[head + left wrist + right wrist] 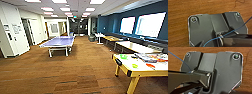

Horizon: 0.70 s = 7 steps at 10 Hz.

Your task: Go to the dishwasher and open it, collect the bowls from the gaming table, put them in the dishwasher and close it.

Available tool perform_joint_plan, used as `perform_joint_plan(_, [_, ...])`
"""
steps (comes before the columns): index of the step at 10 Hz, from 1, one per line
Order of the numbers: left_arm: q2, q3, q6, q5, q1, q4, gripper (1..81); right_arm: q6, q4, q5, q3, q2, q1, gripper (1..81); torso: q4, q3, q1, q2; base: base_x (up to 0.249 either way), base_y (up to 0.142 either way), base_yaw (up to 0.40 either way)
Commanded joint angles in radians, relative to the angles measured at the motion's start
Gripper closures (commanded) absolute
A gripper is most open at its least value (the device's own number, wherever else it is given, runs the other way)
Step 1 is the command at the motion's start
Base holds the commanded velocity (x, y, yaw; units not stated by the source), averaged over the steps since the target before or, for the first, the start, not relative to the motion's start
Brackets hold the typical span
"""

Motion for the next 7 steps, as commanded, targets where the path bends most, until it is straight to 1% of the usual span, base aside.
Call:
perform_joint_plan(1, [-0.002,-0.002,-0.002,0.040,-0.055,-0.004,1.0,-0.003,-0.002,-0.050,0.004,0.006,0.044,1.0,0.000,0.000,0.000,0.000,0.000,0.000,0.000])
perform_joint_plan(6, [-0.005,-0.002,-0.002,0.043,-0.055,-0.002,1.0,-0.003,-0.002,-0.050,0.004,0.009,0.046,1.0,0.000,0.000,0.000,0.000,0.000,0.000,0.000])
perform_joint_plan(7, [-0.007,-0.002,-0.002,0.050,-0.055,-0.002,1.0,-0.003,-0.002,-0.050,0.004,0.009,0.046,1.0,0.000,0.000,0.000,0.000,0.000,0.000,-0.155])
